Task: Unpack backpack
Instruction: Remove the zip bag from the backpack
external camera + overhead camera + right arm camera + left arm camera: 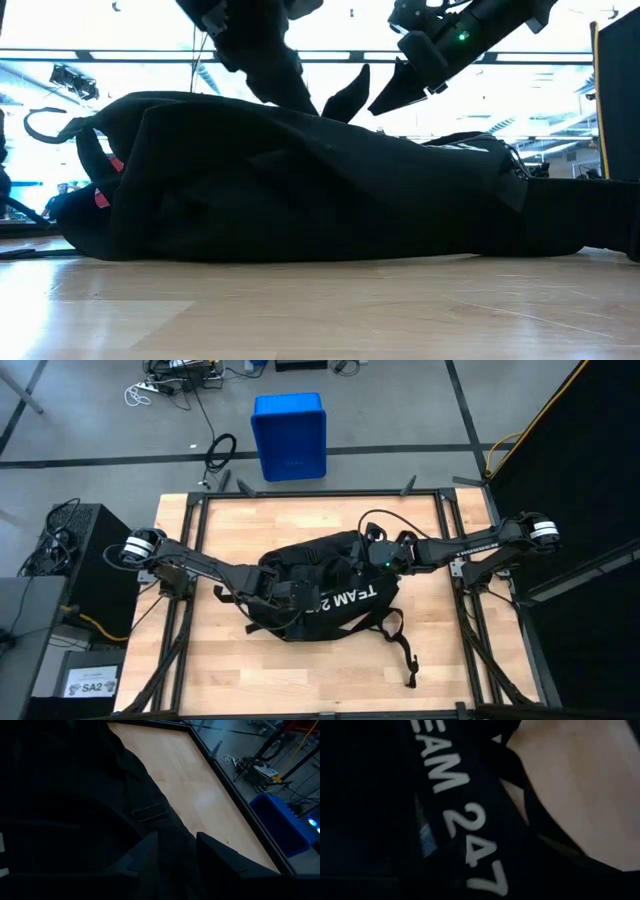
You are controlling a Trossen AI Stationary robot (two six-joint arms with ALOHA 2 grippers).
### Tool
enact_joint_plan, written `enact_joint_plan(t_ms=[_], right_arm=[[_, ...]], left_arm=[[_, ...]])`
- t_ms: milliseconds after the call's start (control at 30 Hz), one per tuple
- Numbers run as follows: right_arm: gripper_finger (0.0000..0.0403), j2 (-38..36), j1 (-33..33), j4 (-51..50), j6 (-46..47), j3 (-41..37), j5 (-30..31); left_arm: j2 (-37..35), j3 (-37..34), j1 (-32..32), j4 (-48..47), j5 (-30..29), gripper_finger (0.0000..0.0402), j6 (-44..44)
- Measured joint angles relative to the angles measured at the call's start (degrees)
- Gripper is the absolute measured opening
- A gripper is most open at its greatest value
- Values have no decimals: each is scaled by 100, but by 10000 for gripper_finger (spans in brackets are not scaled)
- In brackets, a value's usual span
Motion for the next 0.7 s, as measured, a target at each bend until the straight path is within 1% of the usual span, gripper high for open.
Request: enact_joint_plan(t_ms=[233, 300, 467, 700], right_arm=[[101, 0, -1, 11, 0, 0, 1], [103, 0, 0, 15, -1, 0, 0], [107, 0, 0, 13, -5, 0, 2], [101, 0, 0, 13, -15, 0, -12]], left_arm=[[-2, 0, 151, -57, -417, 198, 21], [-2, 0, 195, -190, -601, 198, 24], [0, 0, 341, -732, -1269, 198, 26], [-2, 0, 474, -1093, -1870, 198, 45]])
